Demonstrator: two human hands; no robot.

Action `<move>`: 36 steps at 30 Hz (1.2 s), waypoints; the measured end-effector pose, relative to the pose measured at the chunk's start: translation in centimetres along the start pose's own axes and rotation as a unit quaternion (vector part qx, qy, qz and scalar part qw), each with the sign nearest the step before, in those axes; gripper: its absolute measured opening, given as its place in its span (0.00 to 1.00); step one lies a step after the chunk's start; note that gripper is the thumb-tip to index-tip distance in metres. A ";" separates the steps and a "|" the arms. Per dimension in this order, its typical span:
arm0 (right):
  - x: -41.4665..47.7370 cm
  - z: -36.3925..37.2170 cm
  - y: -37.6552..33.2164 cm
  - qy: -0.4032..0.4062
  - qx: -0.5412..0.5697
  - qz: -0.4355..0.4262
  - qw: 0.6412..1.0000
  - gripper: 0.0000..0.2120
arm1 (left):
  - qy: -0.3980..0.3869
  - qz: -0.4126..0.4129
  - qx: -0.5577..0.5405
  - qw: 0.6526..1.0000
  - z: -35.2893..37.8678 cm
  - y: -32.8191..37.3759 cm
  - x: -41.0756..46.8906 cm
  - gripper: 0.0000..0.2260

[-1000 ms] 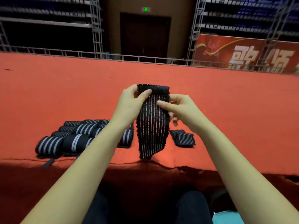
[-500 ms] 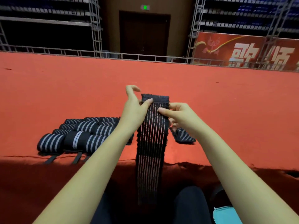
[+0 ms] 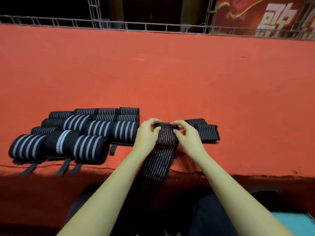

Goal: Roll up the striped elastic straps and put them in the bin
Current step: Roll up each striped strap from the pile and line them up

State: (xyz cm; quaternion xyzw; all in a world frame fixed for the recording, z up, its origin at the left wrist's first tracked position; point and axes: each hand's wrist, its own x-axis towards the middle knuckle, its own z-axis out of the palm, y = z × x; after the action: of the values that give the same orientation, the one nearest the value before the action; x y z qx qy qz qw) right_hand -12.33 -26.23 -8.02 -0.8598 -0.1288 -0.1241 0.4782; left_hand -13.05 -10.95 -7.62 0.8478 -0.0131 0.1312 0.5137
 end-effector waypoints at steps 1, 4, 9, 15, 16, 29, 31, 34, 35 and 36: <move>0.4 0.3 0.6 -0.003 -0.025 -0.008 1.000 0.13 | -0.007 -0.006 0.005 1.000 0.4 -0.3 0.5 0.10; 1.5 0.9 2.1 -0.024 -0.061 -0.009 0.998 0.14 | -0.036 -0.014 0.037 0.999 1.4 -1.1 1.7 0.17; 2.8 1.7 3.7 -0.097 -0.122 0.021 0.988 0.24 | -0.060 -0.035 0.152 0.986 3.4 -3.0 3.2 0.26; 3.8 2.6 4.6 -0.164 -0.204 0.024 0.965 0.23 | -0.038 -0.023 0.341 0.939 4.8 -4.8 3.2 0.26; 4.0 2.6 4.6 -0.165 -0.209 0.025 0.964 0.23 | -0.033 -0.018 0.364 0.931 5.0 -5.0 3.2 0.25; 5.1 -4.4 6.3 -0.039 -0.269 0.069 0.960 0.13 | -0.100 0.123 0.177 0.971 8.7 -0.7 3.6 0.16; 4.4 -5.2 5.6 0.017 -0.160 0.042 0.986 0.15 | -0.157 0.137 0.157 0.965 10.9 0.5 3.3 0.17; 3.1 -7.4 5.6 0.105 -0.088 0.011 0.990 0.19 | -0.175 0.122 0.147 0.966 13.2 0.9 2.5 0.15; 2.7 -8.2 6.1 0.116 -0.096 0.013 0.989 0.20 | -0.162 0.112 0.132 0.971 13.4 0.7 2.3 0.11; 2.3 -8.8 6.9 0.111 -0.107 0.028 0.988 0.20 | -0.151 0.102 0.111 0.977 13.5 0.5 2.3 0.08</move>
State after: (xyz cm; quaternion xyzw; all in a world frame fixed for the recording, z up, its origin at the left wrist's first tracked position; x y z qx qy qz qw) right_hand -8.63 -37.03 -8.21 -0.8902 -0.0367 -0.2189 0.3979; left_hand -8.13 -22.73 -12.61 0.9038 -0.1621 0.0544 0.3924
